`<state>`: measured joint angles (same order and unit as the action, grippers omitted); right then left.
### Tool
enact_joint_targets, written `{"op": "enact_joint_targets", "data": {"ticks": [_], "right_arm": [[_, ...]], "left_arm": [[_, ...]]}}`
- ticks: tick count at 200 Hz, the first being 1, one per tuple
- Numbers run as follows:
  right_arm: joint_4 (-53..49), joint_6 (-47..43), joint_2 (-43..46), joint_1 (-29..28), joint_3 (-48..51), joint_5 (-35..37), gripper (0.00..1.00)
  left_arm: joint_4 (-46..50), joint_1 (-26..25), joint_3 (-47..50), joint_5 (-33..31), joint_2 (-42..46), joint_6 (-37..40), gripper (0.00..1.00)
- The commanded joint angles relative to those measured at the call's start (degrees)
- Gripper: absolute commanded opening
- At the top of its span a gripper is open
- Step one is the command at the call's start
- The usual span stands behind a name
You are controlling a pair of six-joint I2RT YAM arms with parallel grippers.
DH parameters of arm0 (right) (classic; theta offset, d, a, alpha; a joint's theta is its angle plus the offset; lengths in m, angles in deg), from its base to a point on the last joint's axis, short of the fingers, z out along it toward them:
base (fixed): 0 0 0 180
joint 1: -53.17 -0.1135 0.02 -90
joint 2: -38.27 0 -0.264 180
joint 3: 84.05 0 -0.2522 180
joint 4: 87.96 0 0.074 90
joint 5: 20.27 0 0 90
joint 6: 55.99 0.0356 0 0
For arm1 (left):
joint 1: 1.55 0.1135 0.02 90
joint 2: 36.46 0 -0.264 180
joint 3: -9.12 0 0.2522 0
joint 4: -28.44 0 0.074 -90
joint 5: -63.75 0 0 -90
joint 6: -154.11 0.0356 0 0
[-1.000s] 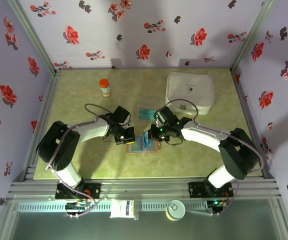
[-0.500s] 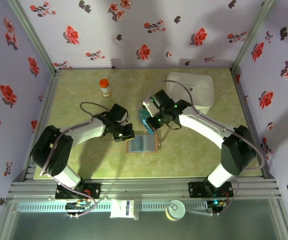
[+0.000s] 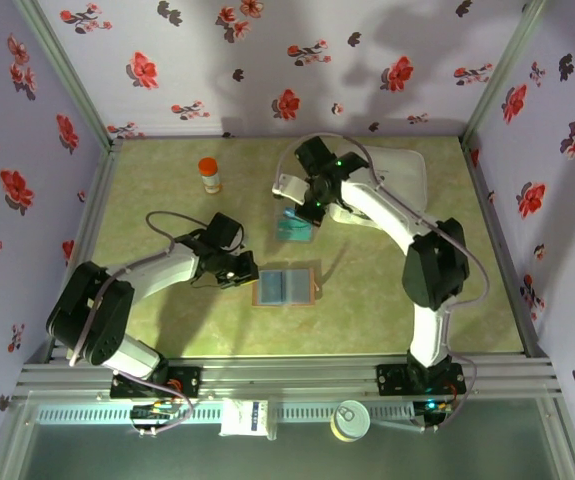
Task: Take the credit cards out of the card holder
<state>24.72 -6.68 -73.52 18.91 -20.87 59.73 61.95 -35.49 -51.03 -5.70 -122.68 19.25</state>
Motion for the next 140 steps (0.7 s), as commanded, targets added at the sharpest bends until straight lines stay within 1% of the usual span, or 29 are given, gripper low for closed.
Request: {"op": "enact_joint_targets", "data": {"ticks": [1,50,78,98,140], "right_arm": [[-9.2,-6.2,-5.1,1.3,-7.7,-3.7,0.00],[-16.9,-8.6,-16.8,3.9,-25.0,-6.5,0.00],[-20.6,-9.7,-22.2,4.5,-32.4,-7.8,0.00],[-22.1,-10.2,-24.8,4.6,-35.3,-8.6,0.00],[-21.1,-10.4,-27.0,4.6,-35.3,-8.2,0.00]], "left_arm": [[0.4,0.8,1.2,-0.5,1.7,-0.3,0.07],[0.5,1.5,2.0,-0.5,1.9,-0.2,0.07],[0.3,1.8,2.8,-0.5,2.3,-0.3,0.07],[0.3,2.2,3.1,-0.4,2.5,-0.3,0.07],[0.3,2.7,3.9,-0.3,2.8,0.0,0.07]]}}
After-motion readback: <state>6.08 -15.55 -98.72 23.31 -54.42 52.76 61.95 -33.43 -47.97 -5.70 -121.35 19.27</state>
